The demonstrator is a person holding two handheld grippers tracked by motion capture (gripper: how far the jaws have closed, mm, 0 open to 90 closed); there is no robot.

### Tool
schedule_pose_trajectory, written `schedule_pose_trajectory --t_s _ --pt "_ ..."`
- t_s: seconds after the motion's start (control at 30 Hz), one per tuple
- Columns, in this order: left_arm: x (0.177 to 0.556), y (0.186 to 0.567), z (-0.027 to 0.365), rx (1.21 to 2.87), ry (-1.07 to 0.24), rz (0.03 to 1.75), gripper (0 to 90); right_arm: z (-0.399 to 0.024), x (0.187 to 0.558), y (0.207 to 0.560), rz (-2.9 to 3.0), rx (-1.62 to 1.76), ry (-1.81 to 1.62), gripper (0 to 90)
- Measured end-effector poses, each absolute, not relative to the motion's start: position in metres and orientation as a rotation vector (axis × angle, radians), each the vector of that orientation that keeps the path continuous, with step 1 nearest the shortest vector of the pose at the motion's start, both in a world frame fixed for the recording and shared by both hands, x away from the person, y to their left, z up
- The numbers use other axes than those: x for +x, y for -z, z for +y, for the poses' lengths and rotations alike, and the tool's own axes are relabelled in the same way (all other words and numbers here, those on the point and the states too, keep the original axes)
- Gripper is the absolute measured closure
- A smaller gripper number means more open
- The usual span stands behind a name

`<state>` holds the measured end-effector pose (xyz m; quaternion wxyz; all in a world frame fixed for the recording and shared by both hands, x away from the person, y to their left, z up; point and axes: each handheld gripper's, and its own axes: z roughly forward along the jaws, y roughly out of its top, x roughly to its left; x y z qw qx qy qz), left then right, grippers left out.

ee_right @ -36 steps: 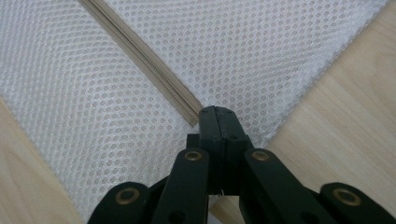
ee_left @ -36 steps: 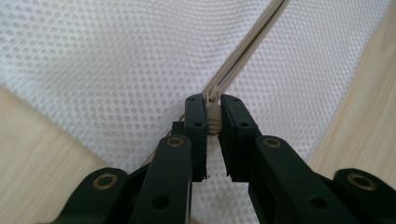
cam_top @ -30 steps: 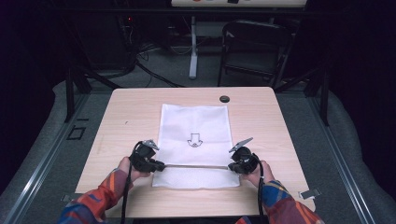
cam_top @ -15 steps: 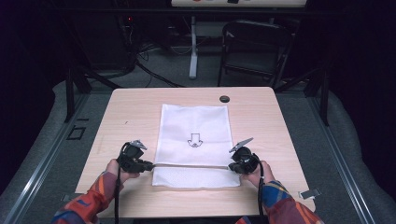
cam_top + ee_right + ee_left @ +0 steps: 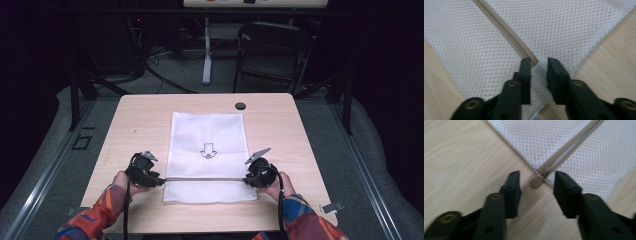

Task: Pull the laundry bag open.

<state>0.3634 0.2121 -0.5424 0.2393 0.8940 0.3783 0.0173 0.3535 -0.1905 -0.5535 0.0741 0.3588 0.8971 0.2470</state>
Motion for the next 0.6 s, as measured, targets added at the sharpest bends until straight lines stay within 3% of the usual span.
schedule_pose_trajectory --t_s 0.17,0.23,0.3,0.6 --pt "0.362 0.535 0.216 2.407 -0.087 1.043 29.8 -0.19 0.351 0.543 2.652 1.073 -0.766 39.3" --pt "0.362 0.532 0.219 2.4 -0.11 1.044 23.5 -0.195 0.348 0.535 2.612 1.082 -0.764 23.3" --pt "0.361 0.53 0.221 2.38 -0.122 1.065 19.1 -0.2 0.347 0.531 2.578 1.098 -0.765 15.4" --pt "0.365 0.53 0.233 2.342 -0.191 1.137 10.4 -0.24 0.34 0.52 2.448 1.229 -0.764 5.2"
